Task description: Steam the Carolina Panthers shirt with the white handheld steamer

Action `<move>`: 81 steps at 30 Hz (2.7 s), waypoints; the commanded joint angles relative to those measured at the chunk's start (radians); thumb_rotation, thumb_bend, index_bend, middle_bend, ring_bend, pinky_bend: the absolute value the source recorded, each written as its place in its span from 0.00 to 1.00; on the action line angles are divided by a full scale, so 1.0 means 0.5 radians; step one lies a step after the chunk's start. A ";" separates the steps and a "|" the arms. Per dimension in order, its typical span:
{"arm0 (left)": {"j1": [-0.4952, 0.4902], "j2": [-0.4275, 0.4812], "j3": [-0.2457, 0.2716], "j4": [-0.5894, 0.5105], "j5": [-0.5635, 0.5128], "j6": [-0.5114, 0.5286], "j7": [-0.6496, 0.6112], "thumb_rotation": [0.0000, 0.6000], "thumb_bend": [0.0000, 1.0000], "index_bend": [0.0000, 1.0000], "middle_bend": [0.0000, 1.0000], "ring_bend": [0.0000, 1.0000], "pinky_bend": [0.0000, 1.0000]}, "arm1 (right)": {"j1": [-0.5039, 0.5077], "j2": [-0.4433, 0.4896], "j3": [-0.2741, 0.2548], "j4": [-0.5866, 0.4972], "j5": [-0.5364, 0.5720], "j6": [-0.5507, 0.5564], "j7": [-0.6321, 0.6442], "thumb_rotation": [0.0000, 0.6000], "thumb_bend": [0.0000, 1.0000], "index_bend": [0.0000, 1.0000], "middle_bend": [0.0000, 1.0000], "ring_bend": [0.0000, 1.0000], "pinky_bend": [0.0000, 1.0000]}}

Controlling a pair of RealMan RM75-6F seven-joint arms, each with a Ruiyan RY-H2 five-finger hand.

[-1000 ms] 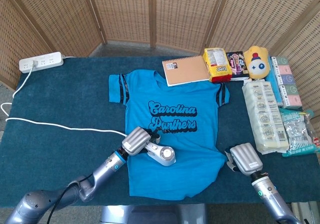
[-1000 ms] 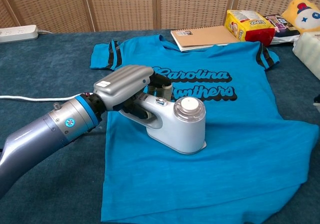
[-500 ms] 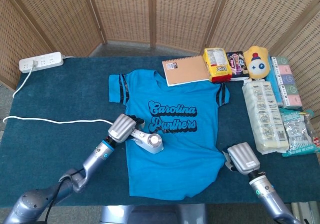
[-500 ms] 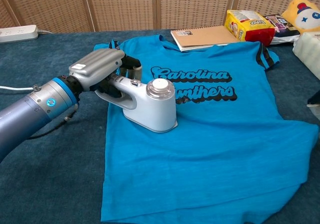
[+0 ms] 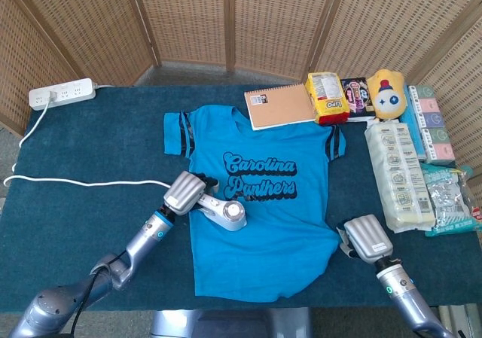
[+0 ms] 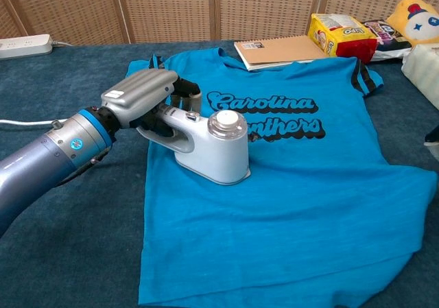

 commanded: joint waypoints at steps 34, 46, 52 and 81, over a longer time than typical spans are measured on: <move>-0.139 -0.128 -0.076 0.406 -0.063 -0.059 -0.034 1.00 0.42 0.52 0.62 0.59 0.68 | -0.001 0.002 0.005 0.008 0.013 -0.009 0.003 1.00 0.32 0.72 0.67 0.66 0.69; -0.117 -0.123 -0.069 0.472 -0.099 -0.067 -0.033 1.00 0.42 0.52 0.62 0.59 0.68 | 0.000 -0.001 0.004 0.008 0.015 -0.012 0.002 1.00 0.32 0.72 0.67 0.66 0.69; -0.115 -0.149 -0.017 0.467 -0.062 -0.058 -0.031 0.99 0.42 0.52 0.62 0.59 0.67 | -0.004 0.002 0.002 0.007 0.015 -0.008 0.004 1.00 0.32 0.72 0.67 0.66 0.69; -0.227 -0.200 0.078 0.464 0.044 -0.001 0.091 0.99 0.41 0.52 0.62 0.59 0.64 | -0.021 0.011 -0.003 -0.003 0.011 0.011 0.002 1.00 0.32 0.72 0.67 0.66 0.69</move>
